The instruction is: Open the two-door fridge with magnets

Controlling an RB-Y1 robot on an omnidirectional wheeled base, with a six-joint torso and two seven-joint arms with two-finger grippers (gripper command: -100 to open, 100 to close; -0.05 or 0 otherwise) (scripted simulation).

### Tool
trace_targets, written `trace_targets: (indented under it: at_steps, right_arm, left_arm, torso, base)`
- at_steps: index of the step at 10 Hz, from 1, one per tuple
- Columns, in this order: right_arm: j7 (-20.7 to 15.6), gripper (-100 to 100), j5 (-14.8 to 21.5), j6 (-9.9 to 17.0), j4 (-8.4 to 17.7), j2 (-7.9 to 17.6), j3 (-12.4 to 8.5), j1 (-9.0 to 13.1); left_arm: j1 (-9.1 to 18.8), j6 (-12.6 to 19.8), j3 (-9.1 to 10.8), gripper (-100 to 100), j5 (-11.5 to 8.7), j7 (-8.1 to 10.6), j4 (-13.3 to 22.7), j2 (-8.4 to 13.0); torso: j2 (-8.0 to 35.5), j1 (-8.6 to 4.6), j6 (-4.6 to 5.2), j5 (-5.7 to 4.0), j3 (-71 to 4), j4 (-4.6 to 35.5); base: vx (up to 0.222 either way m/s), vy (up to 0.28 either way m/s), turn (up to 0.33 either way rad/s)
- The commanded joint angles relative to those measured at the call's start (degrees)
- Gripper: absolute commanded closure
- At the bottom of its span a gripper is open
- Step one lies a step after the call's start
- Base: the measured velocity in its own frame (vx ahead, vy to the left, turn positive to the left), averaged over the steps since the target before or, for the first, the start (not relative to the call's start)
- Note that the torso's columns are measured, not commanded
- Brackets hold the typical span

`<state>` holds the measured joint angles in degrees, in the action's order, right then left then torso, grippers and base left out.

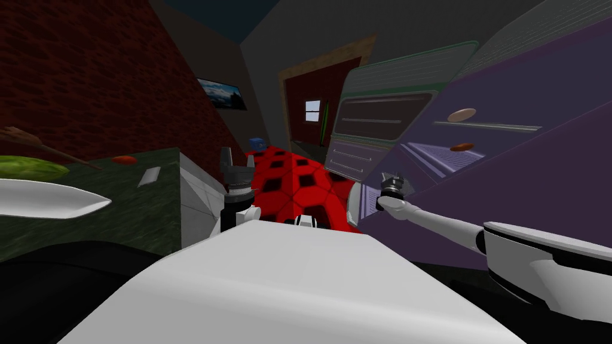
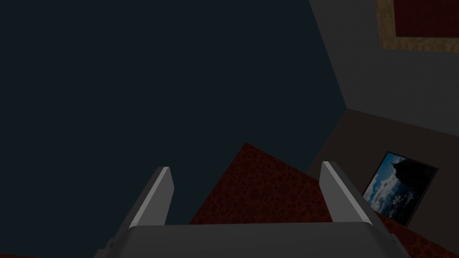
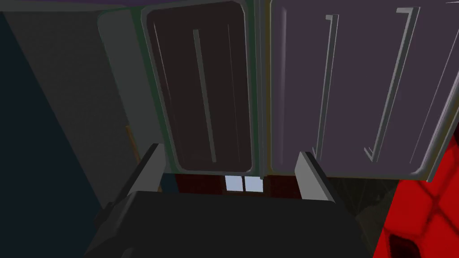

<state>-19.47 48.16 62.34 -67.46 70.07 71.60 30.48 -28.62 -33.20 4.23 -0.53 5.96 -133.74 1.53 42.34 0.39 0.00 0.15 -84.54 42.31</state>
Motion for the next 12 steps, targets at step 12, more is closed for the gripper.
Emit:
trace_targets:
  at_steps: [12]
  right_arm:
    - [1.1,-100,-2.5,-4.6,3.5,-4.5,-6.6,2.2]
  left_arm:
    - [0.0,0.0,0.02,0,0.0,0.0,0.0,0.0]
  torso:
    - [-0.2,0.17,0.01,0.05,-0.2,-0.1]
  base:
    - [-0.02,-0.065,0.077]
